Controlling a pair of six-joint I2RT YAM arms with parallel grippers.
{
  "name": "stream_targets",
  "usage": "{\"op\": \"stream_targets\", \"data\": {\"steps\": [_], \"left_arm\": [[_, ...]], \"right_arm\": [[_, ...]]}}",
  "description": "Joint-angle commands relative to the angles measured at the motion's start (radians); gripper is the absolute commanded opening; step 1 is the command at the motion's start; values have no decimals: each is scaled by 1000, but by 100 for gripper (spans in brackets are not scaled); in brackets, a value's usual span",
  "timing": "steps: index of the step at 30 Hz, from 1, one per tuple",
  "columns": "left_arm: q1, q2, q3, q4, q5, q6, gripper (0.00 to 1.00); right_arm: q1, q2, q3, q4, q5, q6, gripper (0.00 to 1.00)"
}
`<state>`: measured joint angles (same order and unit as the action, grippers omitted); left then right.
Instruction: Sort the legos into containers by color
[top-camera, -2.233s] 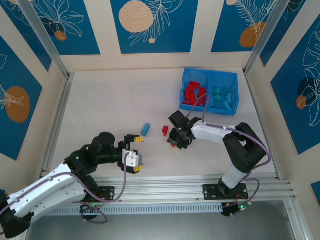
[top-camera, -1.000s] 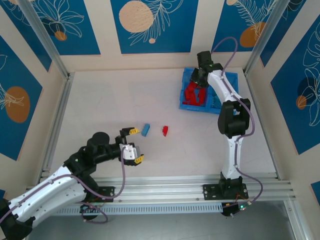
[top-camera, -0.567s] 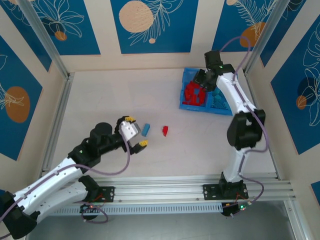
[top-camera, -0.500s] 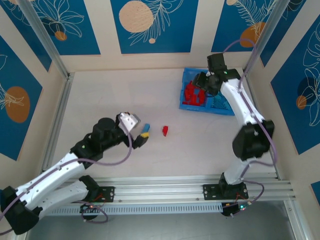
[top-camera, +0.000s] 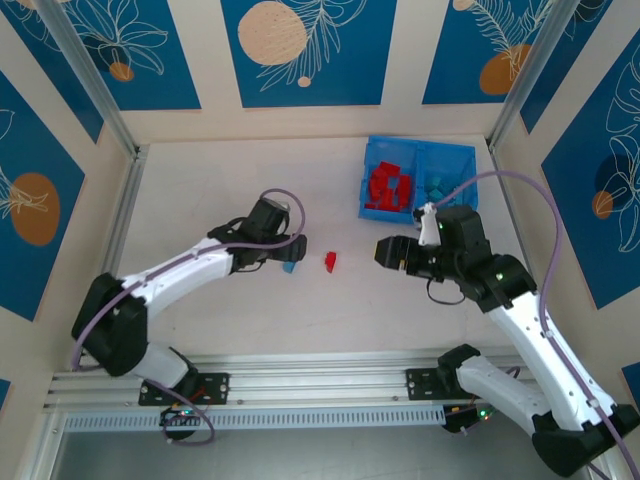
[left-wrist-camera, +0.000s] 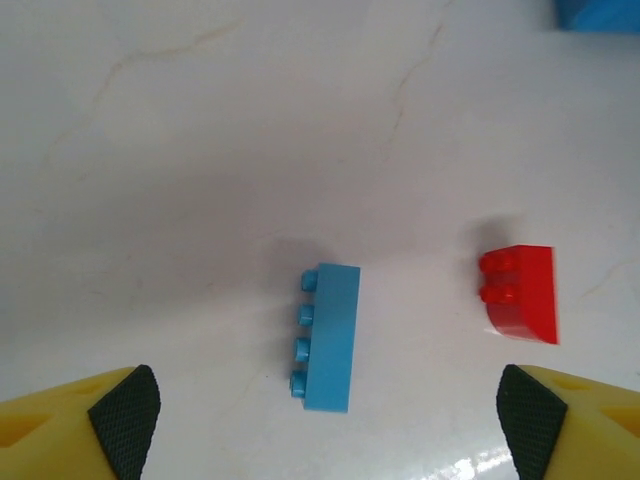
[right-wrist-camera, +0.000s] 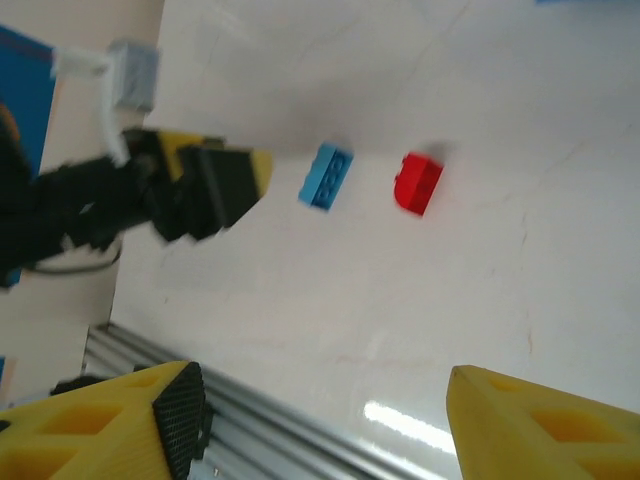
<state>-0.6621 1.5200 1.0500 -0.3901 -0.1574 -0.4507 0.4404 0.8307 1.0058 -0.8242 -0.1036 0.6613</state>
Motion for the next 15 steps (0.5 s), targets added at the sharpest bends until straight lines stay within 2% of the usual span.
{"op": "stream_targets", "data": {"steps": [1, 3, 5, 10, 15], "left_arm": [[15, 85, 59, -45, 25, -66, 86], [23, 141, 79, -46, 31, -88, 84], [28, 190, 97, -47, 33, -94, 80], [29, 285, 129, -32, 10, -79, 62], [31, 341, 131, -15, 42, -71, 51]], "right_arm": [[16, -8, -15, -52, -128, 17, 69], [35, -2, -12, -64, -143, 18, 69], [55, 2, -13, -69, -96, 35, 69], [63, 6, -30, -45, -53, 70, 69], [63, 12, -32, -51, -36, 79, 70]]}}
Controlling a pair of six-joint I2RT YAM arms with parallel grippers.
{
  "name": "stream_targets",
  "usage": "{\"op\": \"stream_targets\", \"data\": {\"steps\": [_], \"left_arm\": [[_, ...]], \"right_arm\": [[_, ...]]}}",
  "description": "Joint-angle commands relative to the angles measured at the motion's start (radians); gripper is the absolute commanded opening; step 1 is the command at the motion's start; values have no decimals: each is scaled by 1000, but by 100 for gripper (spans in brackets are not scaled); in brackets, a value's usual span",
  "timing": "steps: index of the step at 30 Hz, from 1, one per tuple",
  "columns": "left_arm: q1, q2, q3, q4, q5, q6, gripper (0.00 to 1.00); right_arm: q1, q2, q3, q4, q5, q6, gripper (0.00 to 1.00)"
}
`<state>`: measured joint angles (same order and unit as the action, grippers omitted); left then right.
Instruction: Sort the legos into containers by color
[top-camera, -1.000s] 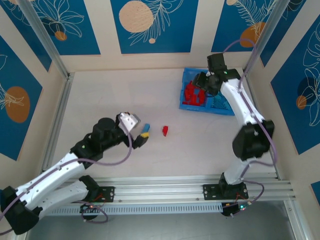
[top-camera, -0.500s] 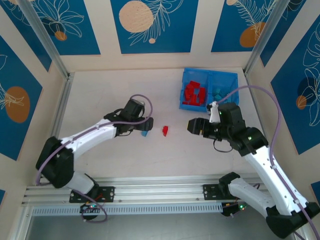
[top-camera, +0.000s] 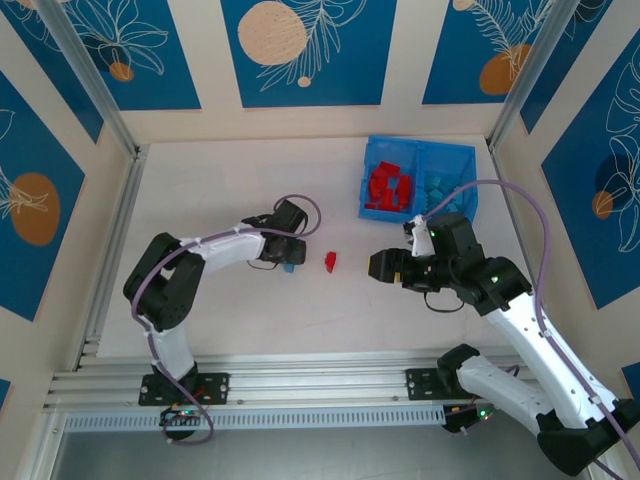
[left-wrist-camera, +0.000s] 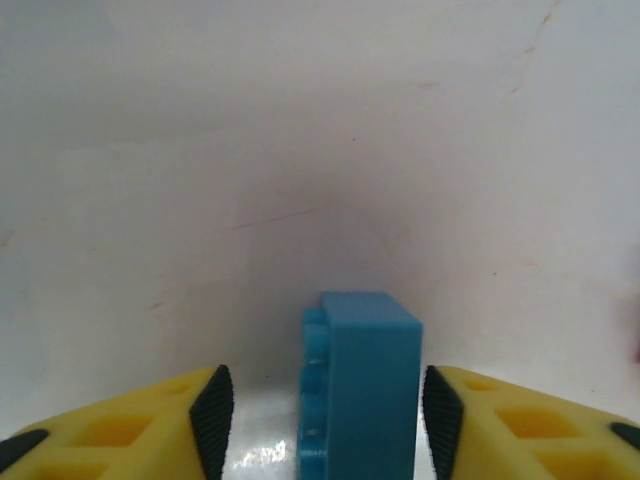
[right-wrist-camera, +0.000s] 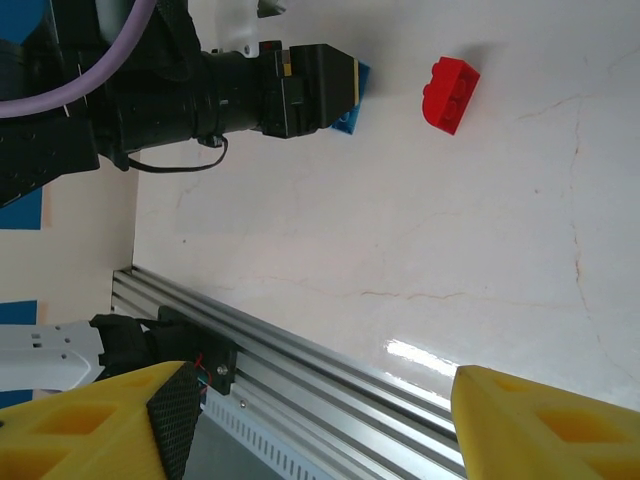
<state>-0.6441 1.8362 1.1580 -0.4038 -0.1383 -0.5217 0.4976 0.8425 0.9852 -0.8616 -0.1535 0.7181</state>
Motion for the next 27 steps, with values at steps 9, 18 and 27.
{"op": "stream_targets", "data": {"steps": [9, 18, 27], "left_arm": [[11, -32, -7, 11, 87, -7, 22], [-186, -175, 277, 53, 164, 52, 19], [-274, 249, 838, 165, 212, 168, 11]], "right_arm": [[7, -1, -13, -8, 19, 48, 69], [10, -97, 42, 12, 241, 150, 69], [10, -290, 21, -105, 618, 342, 69]]}}
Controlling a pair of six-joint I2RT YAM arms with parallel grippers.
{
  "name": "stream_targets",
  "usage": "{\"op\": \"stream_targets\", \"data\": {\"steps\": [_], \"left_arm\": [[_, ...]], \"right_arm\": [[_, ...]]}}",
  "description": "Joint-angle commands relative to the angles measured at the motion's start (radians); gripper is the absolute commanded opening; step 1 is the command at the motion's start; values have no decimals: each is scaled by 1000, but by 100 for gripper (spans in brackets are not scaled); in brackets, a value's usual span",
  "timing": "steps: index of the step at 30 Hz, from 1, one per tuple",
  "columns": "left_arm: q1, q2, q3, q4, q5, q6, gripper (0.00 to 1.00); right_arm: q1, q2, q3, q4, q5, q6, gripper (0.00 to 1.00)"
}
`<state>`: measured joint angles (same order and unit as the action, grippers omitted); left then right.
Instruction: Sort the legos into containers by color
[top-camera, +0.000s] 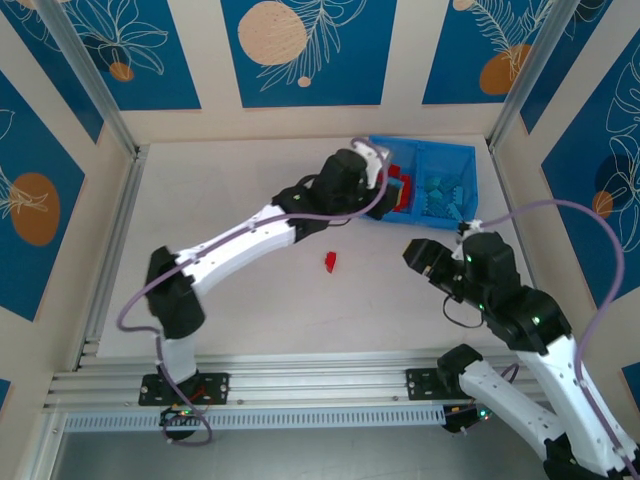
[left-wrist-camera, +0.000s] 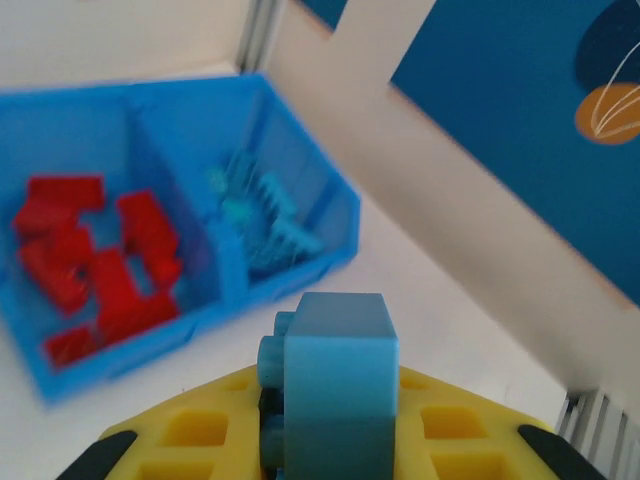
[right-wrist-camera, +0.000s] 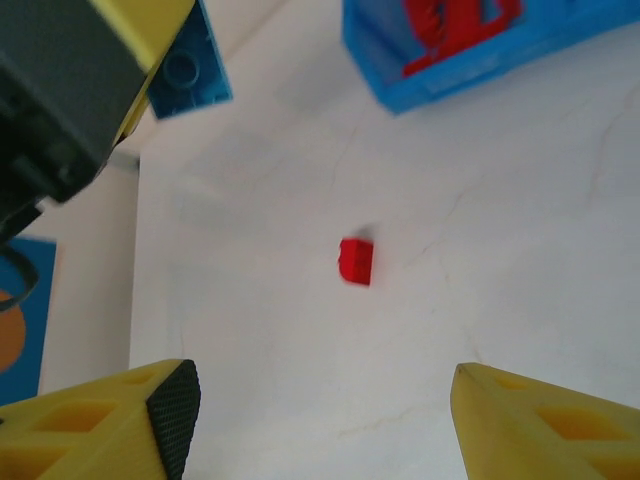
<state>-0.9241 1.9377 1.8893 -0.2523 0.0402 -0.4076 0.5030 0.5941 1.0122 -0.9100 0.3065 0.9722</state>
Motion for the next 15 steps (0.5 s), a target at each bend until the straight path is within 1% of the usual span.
{"op": "stream_targets", "data": {"steps": [1, 6, 8, 9, 11, 15], "left_arm": [[2, 212, 187, 10, 39, 61, 10], [-2, 523, 617, -29, 23, 81, 9], [-3, 625, 745, -8, 5, 98, 9], [-2, 667, 786, 25, 7, 119, 11], [-3, 713, 804, 111, 26, 166, 14], [-1, 777, 818, 245, -45, 223, 17]], "right_arm": [[4, -59, -12, -65, 162, 94, 69], [4, -90, -12, -130, 161, 111, 69], [4, -98, -11, -140, 161, 111, 69], [4, -103, -8, -144, 159, 109, 69], [3, -108, 2, -153, 160, 106, 69], [4, -110, 22, -183, 141, 94, 69]]}}
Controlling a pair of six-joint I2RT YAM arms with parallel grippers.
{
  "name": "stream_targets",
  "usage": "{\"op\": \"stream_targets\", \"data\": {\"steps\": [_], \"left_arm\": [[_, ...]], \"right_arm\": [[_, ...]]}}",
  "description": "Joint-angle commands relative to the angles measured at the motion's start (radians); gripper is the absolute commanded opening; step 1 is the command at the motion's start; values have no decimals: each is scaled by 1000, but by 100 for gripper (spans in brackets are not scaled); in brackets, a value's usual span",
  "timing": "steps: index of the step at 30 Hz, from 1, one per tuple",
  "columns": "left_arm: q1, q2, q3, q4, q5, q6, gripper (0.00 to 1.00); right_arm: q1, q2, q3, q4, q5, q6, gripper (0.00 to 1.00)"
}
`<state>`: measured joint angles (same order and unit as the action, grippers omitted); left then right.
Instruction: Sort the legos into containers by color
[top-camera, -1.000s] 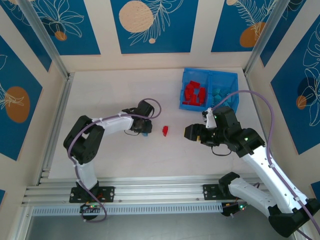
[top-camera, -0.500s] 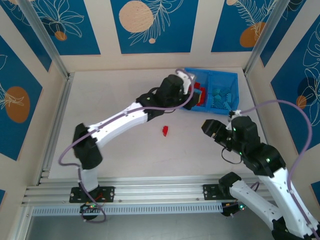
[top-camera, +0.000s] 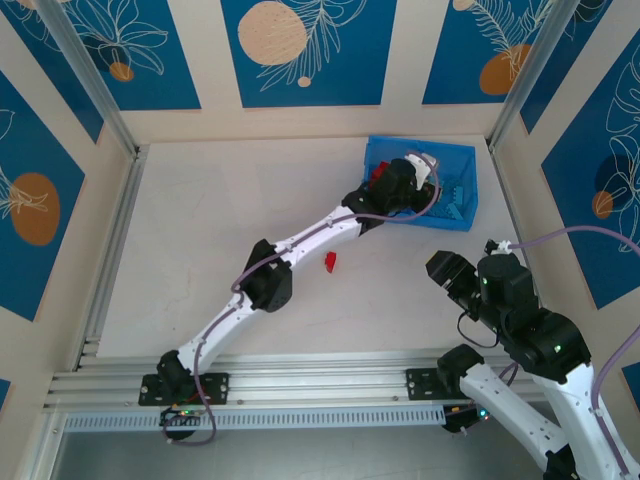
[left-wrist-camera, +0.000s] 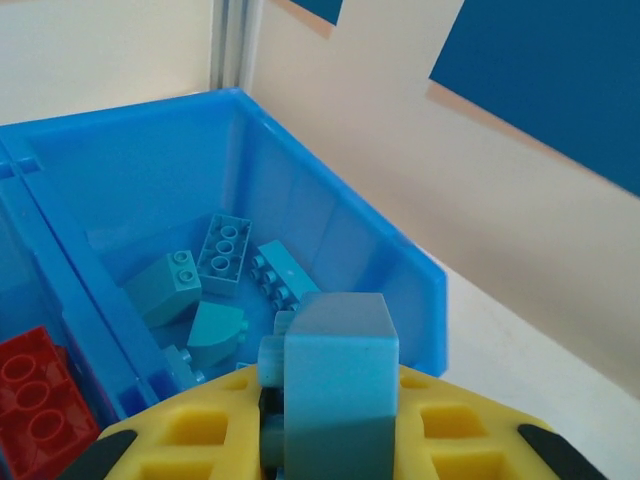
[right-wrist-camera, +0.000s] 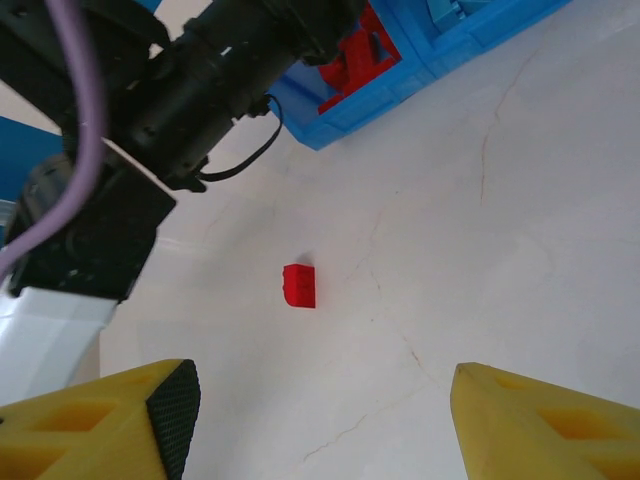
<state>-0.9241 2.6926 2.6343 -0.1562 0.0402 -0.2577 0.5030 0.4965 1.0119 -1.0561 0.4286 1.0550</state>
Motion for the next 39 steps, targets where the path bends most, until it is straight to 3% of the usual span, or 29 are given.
{"op": "stream_targets", "data": {"steps": [1, 6, 10, 17, 19, 23, 28, 32, 39], "left_arm": [[2, 41, 91, 168, -55, 76, 20], [11, 116, 170, 212, -107, 42, 40], [15, 114, 170, 212, -125, 24, 63], [13, -61, 90, 93, -90, 56, 68], [13, -211, -114, 174, -66, 59, 68], [14, -559, -642, 530, -46, 83, 68], [14, -954, -1094, 604, 14, 221, 70], [13, -1252, -1378, 512, 46, 378, 71], [11, -1757, -1712, 76, 62, 654, 75]], "right_arm": [[4, -13, 23, -48, 15, 10, 69], [5, -30, 27, -65, -3, 10, 69], [4, -35, 27, -67, -10, 10, 69], [3, -34, 1, -65, -15, 10, 69], [4, -33, -10, -74, -14, 15, 69], [3, -27, -32, -58, -31, 6, 69], [4, 57, -39, 23, -139, -102, 70], [5, 188, -32, 86, -227, -168, 70], [62, 523, -7, 262, -340, -210, 70]]}}
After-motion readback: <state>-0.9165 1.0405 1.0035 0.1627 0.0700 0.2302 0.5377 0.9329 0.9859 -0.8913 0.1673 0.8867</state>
